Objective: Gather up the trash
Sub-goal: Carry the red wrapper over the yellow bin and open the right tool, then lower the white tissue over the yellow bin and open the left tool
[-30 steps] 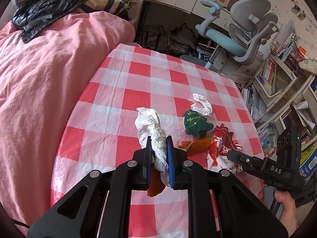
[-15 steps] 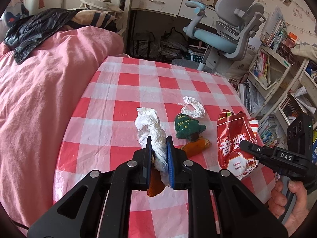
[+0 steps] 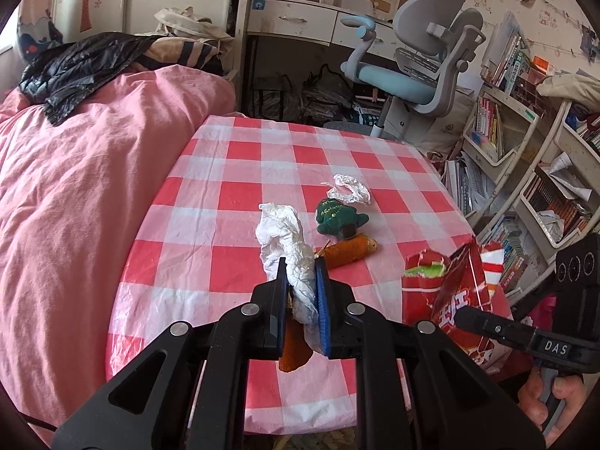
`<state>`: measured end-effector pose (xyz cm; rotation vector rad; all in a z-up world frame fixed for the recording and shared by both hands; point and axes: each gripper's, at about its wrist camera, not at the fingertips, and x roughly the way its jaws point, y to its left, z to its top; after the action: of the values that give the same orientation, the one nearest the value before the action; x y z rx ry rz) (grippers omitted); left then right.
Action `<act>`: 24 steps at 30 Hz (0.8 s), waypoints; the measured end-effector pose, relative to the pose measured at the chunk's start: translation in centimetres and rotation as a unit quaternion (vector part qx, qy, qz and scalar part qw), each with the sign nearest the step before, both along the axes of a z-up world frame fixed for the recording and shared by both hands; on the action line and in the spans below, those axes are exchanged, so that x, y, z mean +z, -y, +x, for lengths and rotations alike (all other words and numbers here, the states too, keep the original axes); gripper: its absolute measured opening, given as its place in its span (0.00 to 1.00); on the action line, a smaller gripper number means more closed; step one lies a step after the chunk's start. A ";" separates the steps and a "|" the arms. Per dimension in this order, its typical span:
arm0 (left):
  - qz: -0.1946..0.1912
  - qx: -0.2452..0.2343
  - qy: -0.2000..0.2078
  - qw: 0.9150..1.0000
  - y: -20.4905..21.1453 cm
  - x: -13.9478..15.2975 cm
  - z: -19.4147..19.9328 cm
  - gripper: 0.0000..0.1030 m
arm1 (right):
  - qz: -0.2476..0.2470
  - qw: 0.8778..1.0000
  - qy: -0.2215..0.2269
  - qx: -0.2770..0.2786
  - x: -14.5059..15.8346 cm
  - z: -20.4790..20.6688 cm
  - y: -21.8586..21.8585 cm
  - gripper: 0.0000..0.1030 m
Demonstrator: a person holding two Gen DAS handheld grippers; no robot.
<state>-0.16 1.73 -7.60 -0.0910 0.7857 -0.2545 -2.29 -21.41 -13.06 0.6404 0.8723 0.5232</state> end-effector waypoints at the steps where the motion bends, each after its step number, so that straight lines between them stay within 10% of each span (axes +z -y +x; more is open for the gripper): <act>1: -0.003 0.002 0.002 1.000 -0.2 0.1 -0.3 0.13 | 0.000 1.000 -0.001 0.007 -0.1 -0.7 -0.2 0.03; 15: -0.008 0.006 0.001 1.000 -1.2 0.5 -3.6 0.13 | -0.112 0.977 -0.079 0.164 -4.6 -8.4 -6.8 0.03; 19: 0.002 0.000 -0.008 1.000 -0.7 -0.1 -4.8 0.13 | -0.185 0.963 -0.104 0.168 -6.5 -8.7 -7.7 0.28; 24: 0.011 -0.011 -0.030 0.999 0.1 -1.4 -6.4 0.13 | -0.194 0.973 -0.054 0.110 -4.6 -8.9 -5.9 0.50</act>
<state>-6.52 1.58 -8.95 -0.0696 0.8491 -0.2651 -11.22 -15.50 -17.65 0.2152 1.1213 0.5008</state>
